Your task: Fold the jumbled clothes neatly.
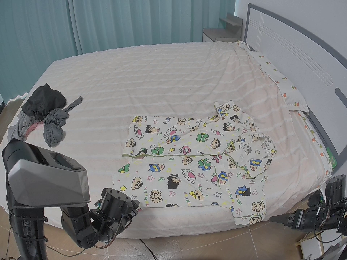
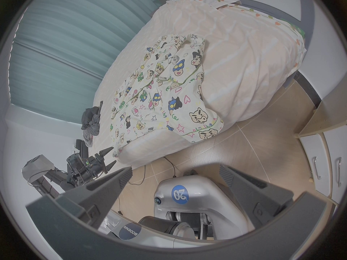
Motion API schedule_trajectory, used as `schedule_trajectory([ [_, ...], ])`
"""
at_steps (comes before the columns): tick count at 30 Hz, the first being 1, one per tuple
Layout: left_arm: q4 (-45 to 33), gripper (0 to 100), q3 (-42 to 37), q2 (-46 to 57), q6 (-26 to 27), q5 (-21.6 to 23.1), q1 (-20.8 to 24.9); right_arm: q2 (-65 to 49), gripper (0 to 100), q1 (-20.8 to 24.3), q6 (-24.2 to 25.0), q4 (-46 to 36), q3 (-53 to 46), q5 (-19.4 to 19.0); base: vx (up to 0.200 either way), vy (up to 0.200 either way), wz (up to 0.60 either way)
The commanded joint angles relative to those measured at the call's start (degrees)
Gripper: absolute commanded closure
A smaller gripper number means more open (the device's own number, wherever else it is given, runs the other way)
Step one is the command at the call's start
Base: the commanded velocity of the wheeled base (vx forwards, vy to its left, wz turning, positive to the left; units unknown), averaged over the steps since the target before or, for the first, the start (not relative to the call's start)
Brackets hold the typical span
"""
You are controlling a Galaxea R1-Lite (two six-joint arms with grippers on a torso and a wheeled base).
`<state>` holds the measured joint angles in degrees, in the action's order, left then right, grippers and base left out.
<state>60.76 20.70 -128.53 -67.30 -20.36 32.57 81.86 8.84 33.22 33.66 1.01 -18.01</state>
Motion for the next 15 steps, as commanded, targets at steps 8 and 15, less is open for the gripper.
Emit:
schedule_trajectory([
  [8, -0.03, 0, 5.05, -2.96, 0.42, -0.12, -2.08, 0.41, 0, 0.65, 0.00, 0.00, -1.01, -0.10, 0.000, 0.000, 0.00],
  [15, -0.29, 0, 6.99, -4.63, 1.47, -0.21, -2.08, 0.58, 0, 0.92, -0.08, 0.00, -1.01, -0.10, 0.000, 0.000, 0.00],
])
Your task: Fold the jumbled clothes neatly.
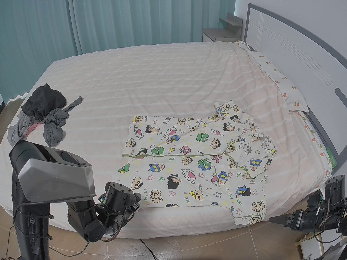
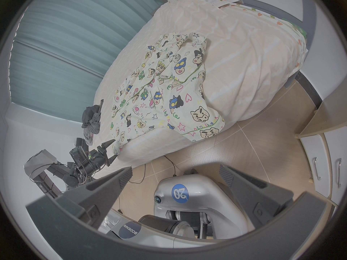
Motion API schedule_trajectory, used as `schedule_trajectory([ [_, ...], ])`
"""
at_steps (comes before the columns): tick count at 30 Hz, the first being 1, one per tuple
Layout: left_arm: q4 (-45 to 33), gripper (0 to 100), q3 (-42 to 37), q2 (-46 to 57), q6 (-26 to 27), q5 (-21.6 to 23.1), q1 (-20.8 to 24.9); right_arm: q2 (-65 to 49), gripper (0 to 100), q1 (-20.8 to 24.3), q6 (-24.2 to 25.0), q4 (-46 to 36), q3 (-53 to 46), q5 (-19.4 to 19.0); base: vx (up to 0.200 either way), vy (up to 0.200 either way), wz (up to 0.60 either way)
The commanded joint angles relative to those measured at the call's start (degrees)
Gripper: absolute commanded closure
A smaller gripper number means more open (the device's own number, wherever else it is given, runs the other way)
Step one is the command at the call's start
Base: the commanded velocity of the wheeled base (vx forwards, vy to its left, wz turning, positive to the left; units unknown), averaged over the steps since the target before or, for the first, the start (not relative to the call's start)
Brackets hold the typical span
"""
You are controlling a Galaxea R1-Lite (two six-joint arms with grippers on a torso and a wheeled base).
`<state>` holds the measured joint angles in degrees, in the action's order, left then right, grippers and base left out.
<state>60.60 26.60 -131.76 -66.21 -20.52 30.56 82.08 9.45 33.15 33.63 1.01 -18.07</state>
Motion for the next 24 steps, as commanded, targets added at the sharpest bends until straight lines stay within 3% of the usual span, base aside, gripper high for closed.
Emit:
schedule_trajectory([
  [1, -0.13, 0, 1.09, -1.49, 0.46, -0.05, -0.06, 0.36, 0, 0.31, -0.01, 0.03, -1.01, -0.04, 0.000, 0.000, 0.00],
  [4, -0.13, 0, 1.09, -1.75, 0.82, 0.04, 0.02, 0.71, 0, 0.40, -0.01, 0.12, -1.01, -0.13, 0.000, 0.000, 0.00],
  [5, -0.13, 100, 1.09, -1.66, 0.90, 0.04, -0.06, 1.15, 0, 0.40, -0.01, 0.20, -1.01, -0.30, 0.000, 0.000, 0.00],
  [11, -0.22, 100, 0.29, -1.49, 1.08, -0.05, -0.06, 5.72, 0, -0.04, -1.51, 1.96, -1.01, -0.30, 0.000, 0.000, 0.00],
  [24, 0.13, 100, -3.31, 5.02, 2.75, -0.05, -1.82, 25.85, 0, -6.02, -13.20, 15.58, 1.45, -0.39, 0.000, 0.000, 0.00],
])
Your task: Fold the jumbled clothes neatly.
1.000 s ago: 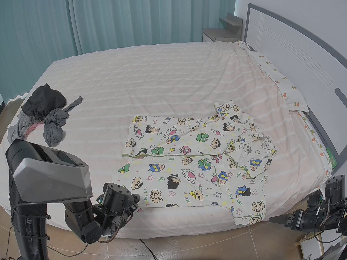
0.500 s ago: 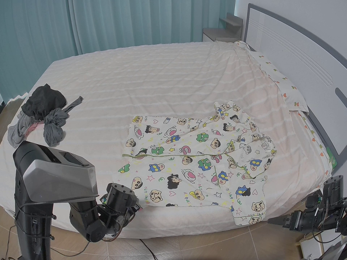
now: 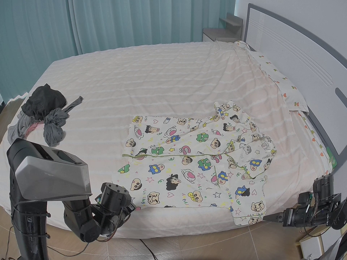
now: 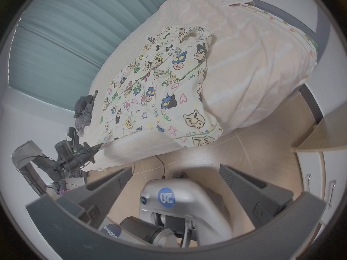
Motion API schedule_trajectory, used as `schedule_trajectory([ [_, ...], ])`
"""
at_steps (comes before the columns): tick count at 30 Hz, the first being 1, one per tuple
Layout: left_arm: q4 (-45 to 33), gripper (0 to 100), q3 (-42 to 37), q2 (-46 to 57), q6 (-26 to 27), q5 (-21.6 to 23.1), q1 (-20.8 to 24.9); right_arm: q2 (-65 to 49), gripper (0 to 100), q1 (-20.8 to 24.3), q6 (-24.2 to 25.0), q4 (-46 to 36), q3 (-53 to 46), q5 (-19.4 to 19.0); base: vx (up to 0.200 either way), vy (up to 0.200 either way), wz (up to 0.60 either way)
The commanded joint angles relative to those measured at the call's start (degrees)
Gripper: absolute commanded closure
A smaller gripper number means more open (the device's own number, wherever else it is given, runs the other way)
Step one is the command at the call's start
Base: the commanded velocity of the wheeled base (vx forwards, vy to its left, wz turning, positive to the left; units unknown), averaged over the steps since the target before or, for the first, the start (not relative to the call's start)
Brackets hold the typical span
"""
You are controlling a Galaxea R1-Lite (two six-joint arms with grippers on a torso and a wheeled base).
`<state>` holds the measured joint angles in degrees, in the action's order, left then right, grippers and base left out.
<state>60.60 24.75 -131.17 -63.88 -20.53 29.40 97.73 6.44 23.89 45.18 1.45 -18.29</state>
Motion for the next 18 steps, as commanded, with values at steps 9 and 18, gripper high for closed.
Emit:
schedule_trajectory([
  [9, 0.22, 100, -3.13, 6.37, 1.12, 0.23, -0.75, 27.51, 0, -4.06, -13.00, 23.46, 2.15, -1.84, 0.000, 0.000, 0.00],
  [18, 0.22, 100, -4.18, 6.28, 0.86, 0.84, -0.58, 40.52, 0, -4.15, -16.07, 36.21, 4.79, -1.75, 0.000, 0.000, 0.00],
])
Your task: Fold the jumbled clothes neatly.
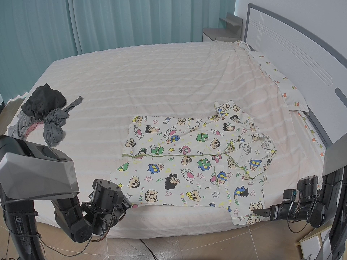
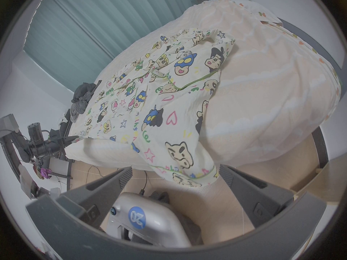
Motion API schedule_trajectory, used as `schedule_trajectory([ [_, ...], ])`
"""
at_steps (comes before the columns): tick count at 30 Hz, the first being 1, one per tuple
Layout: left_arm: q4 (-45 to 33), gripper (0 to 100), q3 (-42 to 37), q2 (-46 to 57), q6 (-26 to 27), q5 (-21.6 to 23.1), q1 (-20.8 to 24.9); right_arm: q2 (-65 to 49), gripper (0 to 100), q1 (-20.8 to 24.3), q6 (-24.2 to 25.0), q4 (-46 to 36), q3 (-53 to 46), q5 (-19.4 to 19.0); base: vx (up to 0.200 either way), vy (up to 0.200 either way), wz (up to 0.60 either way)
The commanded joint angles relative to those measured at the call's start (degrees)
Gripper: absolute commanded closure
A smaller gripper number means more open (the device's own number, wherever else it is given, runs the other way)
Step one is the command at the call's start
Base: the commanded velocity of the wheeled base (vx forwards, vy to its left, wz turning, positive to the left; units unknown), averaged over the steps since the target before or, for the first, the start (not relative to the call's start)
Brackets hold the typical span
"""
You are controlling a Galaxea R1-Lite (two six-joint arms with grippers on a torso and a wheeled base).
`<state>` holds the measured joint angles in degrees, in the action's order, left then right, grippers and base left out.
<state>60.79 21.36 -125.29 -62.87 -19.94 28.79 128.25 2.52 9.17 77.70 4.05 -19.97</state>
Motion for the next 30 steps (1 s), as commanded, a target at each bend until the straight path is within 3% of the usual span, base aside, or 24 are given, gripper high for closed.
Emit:
schedule_trajectory([
  [1, 0.03, 100, -0.79, 0.40, -0.15, 0.26, 0.03, 10.62, 0, -0.15, -1.35, 3.95, 2.81, -0.07, 0.000, 0.000, 0.00],
  [24, 0.03, 100, -1.85, 0.49, -0.24, 0.34, -0.23, 13.35, 0, 2.22, -4.25, 3.86, 9.49, -1.48, 0.000, 0.000, 0.00],
  [25, 0.03, 100, -1.85, 0.49, -0.24, 0.43, -0.23, 13.52, 100, 2.31, -4.25, 3.86, 9.58, -1.48, 0.000, 0.000, 0.00],
  [30, 0.03, 100, -1.93, 0.40, -0.24, 1.14, -0.14, 13.96, 100, 2.22, -4.25, 4.04, 9.40, -2.80, 0.000, 0.000, 0.00],
])
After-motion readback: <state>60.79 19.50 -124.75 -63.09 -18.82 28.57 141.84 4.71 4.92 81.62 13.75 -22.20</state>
